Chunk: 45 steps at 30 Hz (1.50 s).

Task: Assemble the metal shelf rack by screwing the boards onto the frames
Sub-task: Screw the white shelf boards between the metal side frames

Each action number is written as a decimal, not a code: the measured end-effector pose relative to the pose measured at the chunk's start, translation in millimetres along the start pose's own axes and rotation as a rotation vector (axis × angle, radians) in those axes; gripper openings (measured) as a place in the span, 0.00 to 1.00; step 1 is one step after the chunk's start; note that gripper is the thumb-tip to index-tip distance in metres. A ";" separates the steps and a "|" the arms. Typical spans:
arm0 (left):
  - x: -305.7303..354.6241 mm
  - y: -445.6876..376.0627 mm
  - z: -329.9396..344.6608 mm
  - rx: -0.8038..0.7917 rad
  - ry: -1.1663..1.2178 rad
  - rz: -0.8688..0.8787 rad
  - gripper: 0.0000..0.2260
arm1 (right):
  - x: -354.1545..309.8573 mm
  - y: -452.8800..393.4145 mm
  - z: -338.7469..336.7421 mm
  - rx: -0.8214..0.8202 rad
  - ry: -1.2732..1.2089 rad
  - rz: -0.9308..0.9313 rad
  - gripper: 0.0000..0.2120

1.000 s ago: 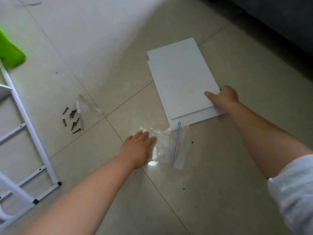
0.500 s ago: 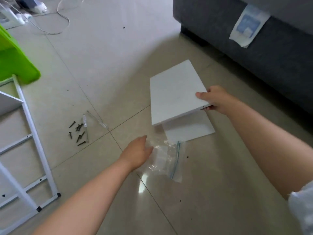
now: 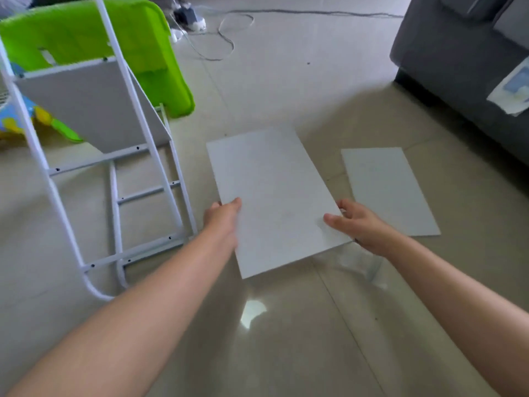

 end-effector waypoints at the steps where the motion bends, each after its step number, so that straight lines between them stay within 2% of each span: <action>1: 4.5 -0.1 -11.7 0.046 0.010 0.059 0.04 | -2.8 -2.5 11.6 -0.035 0.075 0.015 0.03; 3: 17.8 5.4 -29.9 0.069 -0.039 0.211 0.08 | -8.6 -9.3 31.8 -0.072 0.345 0.051 0.06; 4: 22.4 6.5 -38.2 0.044 -0.062 0.293 0.08 | -13.5 -13.1 40.1 -0.056 0.468 0.062 0.13; 6: 34.1 8.7 -53.3 -0.028 -0.124 0.452 0.08 | -32.7 -18.8 52.2 0.108 0.611 0.010 0.29; 7: 38.3 7.1 -61.6 -0.067 -0.160 0.501 0.07 | -47.7 -18.2 57.2 0.219 0.642 -0.070 0.33; 9: 44.8 1.1 -74.4 -0.151 -0.233 0.566 0.06 | -81.2 -14.2 63.1 0.418 0.716 -0.276 0.39; 11: 48.9 -5.2 -83.4 -0.239 -0.296 0.581 0.08 | -110.9 -11.5 65.5 0.533 0.850 -0.436 0.43; 13: 50.5 -11.7 -89.5 -0.320 -0.324 0.582 0.09 | -133.6 -16.9 67.8 0.557 0.920 -0.458 0.47; 14: 51.0 -13.3 -91.1 -0.366 -0.336 0.573 0.08 | -140.4 -22.0 67.8 0.529 0.898 -0.395 0.47; 16: 50.3 -16.4 -94.9 -0.434 -0.339 0.552 0.06 | -147.3 -33.5 67.4 0.398 0.802 -0.232 0.41; 19: 49.0 -18.8 -101.5 -0.495 -0.343 0.521 0.10 | -146.4 -33.0 67.1 0.137 0.736 -0.150 0.20; 21: 50.2 -19.3 -105.7 -0.505 -0.350 0.508 0.10 | -139.4 -27.0 63.8 0.089 0.646 -0.180 0.14; 24: 49.2 -16.6 -104.7 -0.483 -0.394 0.519 0.06 | -130.3 -19.3 59.9 0.112 0.565 -0.264 0.10; 28: 59.0 -12.7 -100.5 -0.350 -0.711 0.695 0.12 | -141.1 -10.2 45.6 0.231 0.589 -0.342 0.12; 30: 75.1 -14.5 -101.3 -0.198 -0.884 0.835 0.15 | -152.3 -4.1 33.3 0.277 0.636 -0.365 0.13; 33: 108.0 -17.1 -109.1 0.130 -1.051 0.986 0.16 | -173.9 6.3 12.8 0.348 0.692 -0.416 0.10; 36: 130.3 -23.1 -115.4 0.292 -1.265 1.005 0.17 | -191.8 5.5 5.0 0.421 0.744 -0.452 0.10; 40: 141.2 -41.7 -128.4 0.421 -1.570 0.923 0.17 | -201.0 -18.9 32.6 0.401 0.995 -0.545 0.14; 43: 139.8 -56.3 -144.8 0.547 -1.623 0.905 0.18 | -200.7 -36.7 60.7 0.324 1.185 -0.645 0.14; 45: 141.0 -65.4 -153.5 0.571 -1.643 0.931 0.16 | -204.5 -42.5 75.6 0.270 1.328 -0.732 0.14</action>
Point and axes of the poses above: each hand's wrist, its own y-axis away from the middle knuckle, its own z-axis out of the palm, x = y × z, the point moved 2 cm from there along -y, towards the middle knuckle, and after that the axes turned 8 degrees about x, right-handed, at the moved point
